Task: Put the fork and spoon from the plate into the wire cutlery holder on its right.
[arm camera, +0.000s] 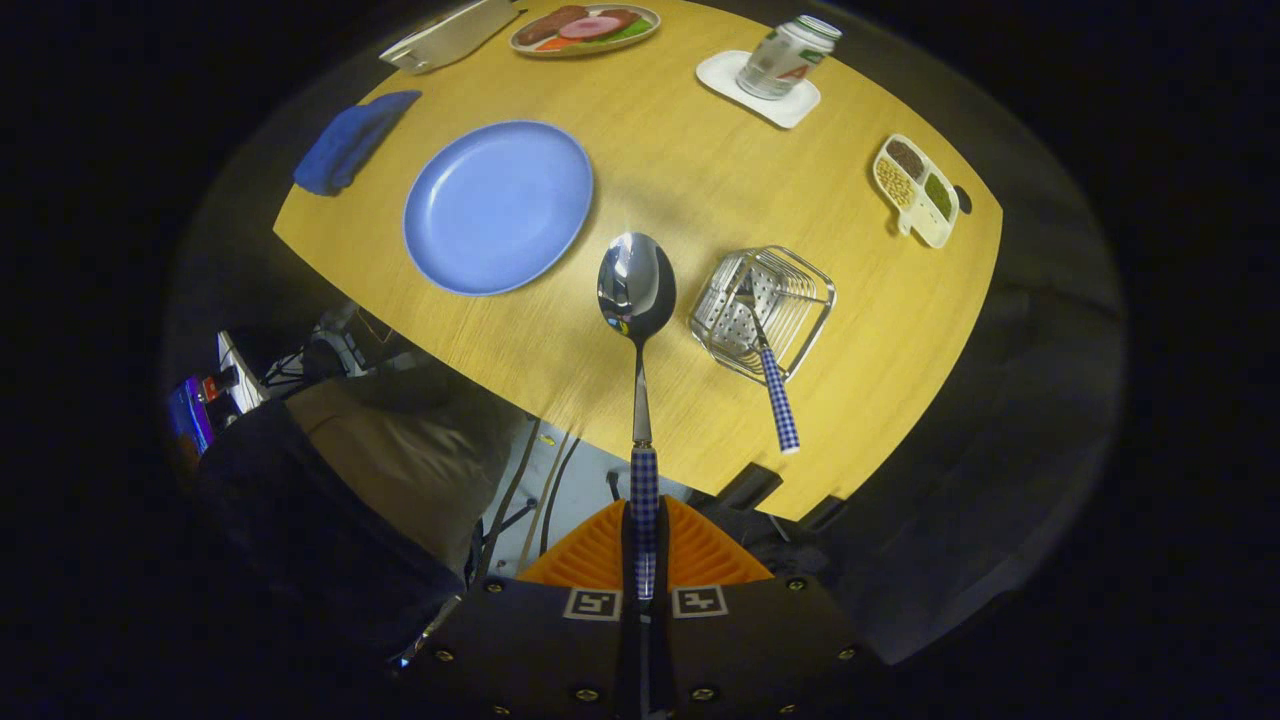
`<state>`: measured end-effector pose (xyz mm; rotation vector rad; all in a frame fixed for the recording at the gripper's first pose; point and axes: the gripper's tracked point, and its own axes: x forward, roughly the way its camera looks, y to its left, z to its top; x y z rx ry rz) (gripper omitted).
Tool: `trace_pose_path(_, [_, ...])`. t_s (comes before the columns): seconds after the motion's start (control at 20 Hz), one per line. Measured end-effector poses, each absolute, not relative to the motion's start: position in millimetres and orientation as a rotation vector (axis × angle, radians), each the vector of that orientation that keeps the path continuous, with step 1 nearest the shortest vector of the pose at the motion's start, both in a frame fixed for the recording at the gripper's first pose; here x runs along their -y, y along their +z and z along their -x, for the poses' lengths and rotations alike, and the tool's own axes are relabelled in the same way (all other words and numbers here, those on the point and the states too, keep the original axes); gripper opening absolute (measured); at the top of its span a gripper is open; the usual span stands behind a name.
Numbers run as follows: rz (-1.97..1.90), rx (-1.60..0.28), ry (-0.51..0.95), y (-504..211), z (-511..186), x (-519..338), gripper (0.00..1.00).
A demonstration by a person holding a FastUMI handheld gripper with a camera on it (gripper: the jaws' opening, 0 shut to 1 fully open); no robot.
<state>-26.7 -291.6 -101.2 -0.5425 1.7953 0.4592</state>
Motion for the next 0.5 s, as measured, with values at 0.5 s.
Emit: trace_pose_path(0.5, [0.37,-1.976,0.351,-114,20,326,0.04])
